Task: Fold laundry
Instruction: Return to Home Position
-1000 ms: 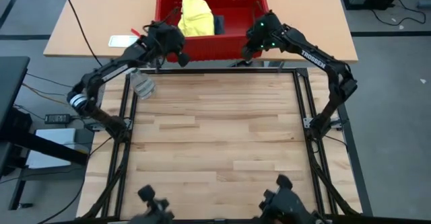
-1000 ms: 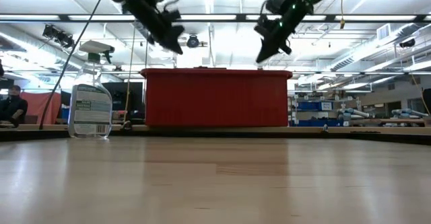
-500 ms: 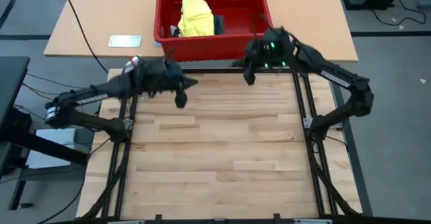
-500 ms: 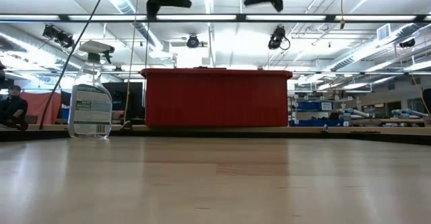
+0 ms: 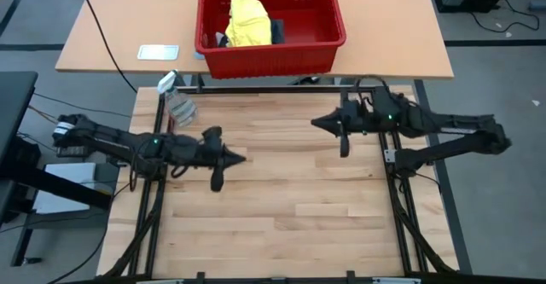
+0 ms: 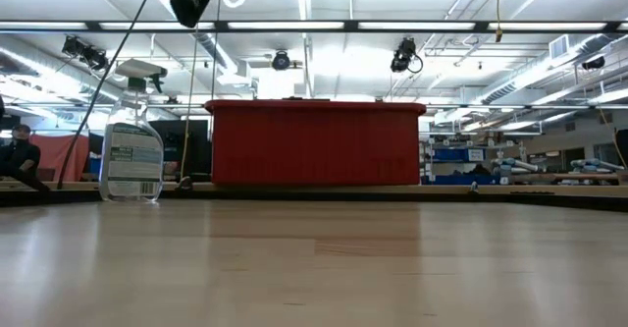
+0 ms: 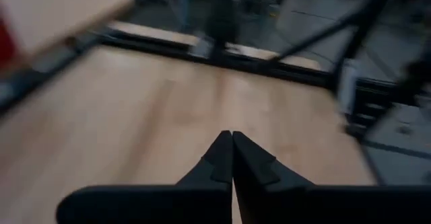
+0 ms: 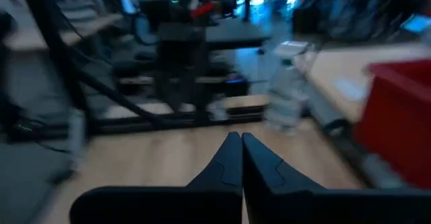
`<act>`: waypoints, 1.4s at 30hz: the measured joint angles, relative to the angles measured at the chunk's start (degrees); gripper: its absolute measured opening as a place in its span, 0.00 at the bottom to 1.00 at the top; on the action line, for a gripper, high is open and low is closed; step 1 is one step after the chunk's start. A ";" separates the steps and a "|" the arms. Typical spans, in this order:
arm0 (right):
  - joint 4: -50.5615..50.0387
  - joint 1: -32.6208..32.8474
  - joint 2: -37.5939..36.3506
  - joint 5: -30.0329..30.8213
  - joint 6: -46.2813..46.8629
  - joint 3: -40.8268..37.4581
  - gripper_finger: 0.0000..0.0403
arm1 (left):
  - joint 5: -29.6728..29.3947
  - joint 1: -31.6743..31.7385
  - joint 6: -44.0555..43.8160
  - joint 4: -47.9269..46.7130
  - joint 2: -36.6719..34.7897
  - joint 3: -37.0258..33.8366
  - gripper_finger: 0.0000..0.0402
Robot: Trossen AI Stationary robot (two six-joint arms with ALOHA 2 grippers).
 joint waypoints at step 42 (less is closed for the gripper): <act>26.70 8.82 -32.21 6.88 4.39 -43.93 0.00 | -4.15 -3.81 2.41 37.10 -6.14 -29.76 0.01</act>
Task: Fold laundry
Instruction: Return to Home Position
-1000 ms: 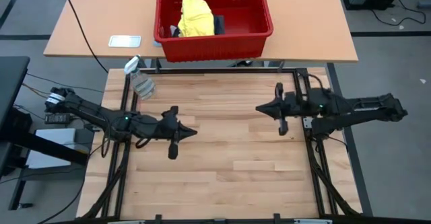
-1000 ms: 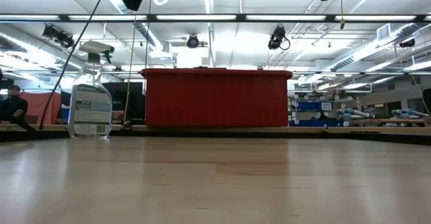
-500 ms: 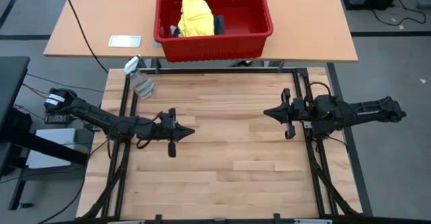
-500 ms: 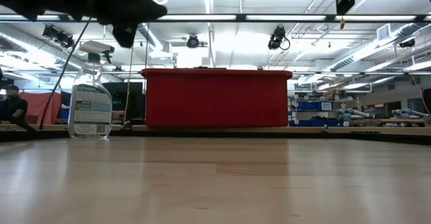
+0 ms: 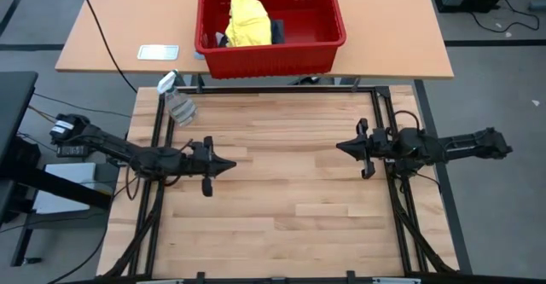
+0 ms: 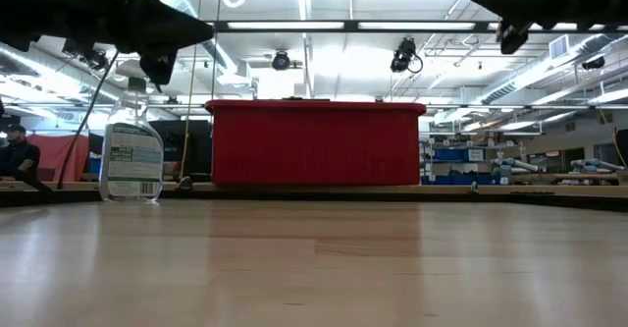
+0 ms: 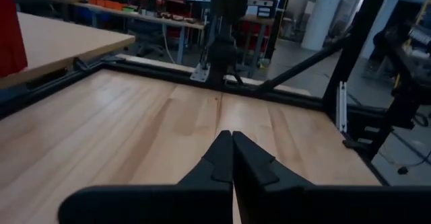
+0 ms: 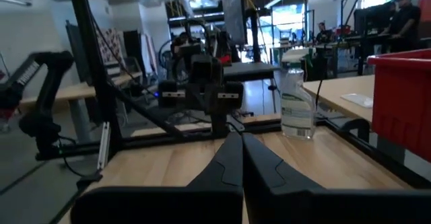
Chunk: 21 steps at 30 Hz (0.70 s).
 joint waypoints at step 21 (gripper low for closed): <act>-1.80 0.17 -13.14 0.40 1.42 -6.90 0.00 | -0.60 0.33 0.45 -0.33 -9.84 -6.51 0.01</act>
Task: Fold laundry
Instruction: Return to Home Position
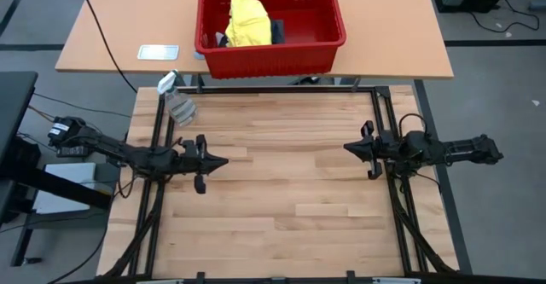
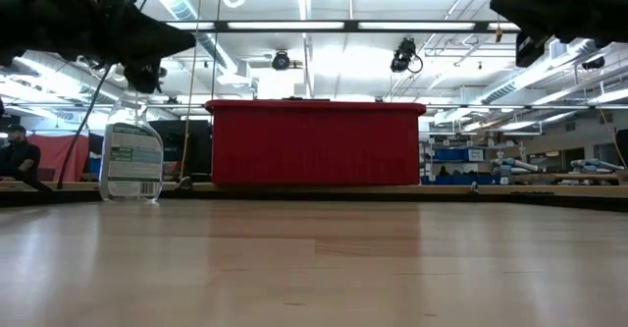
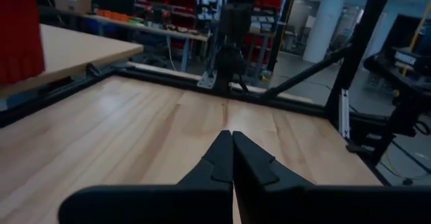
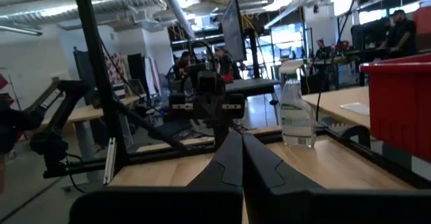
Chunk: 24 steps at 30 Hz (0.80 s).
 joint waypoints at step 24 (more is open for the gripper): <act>-4.98 0.00 -8.89 -2.61 4.35 -6.09 0.00 | -2.25 0.00 -1.27 0.94 -3.38 -4.37 0.01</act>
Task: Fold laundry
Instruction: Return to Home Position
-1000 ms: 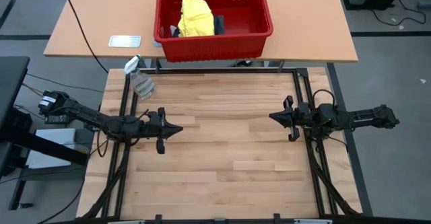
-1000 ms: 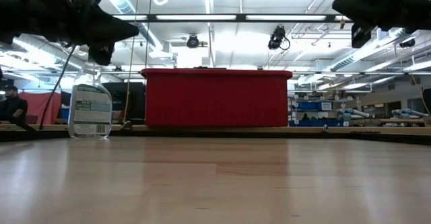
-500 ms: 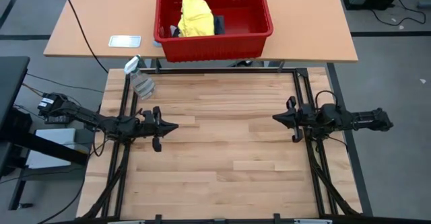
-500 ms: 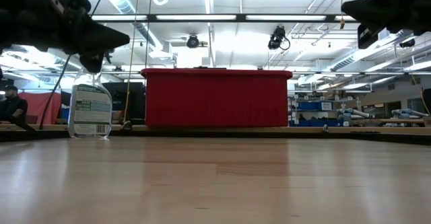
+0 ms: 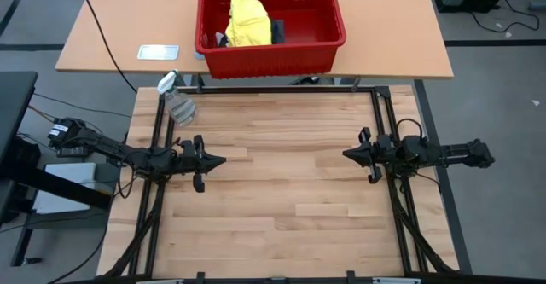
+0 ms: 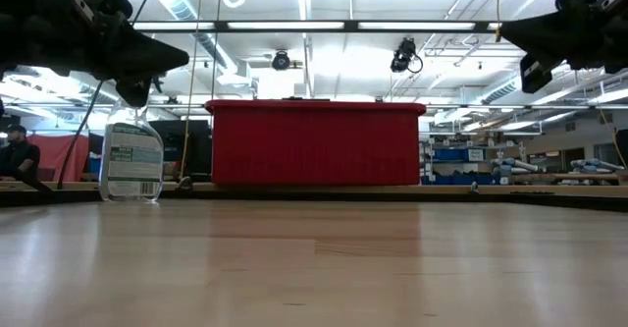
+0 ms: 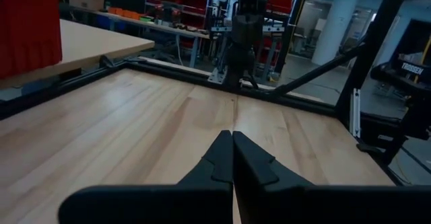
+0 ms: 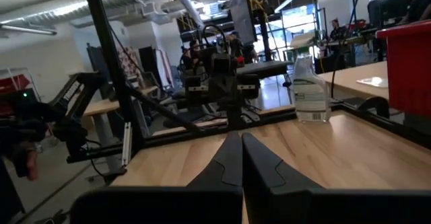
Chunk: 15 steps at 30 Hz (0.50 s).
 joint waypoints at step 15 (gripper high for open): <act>-6.59 -0.07 -2.85 -1.55 -0.42 -0.11 0.00 | 0.09 0.00 1.22 -4.82 -5.50 -0.02 0.01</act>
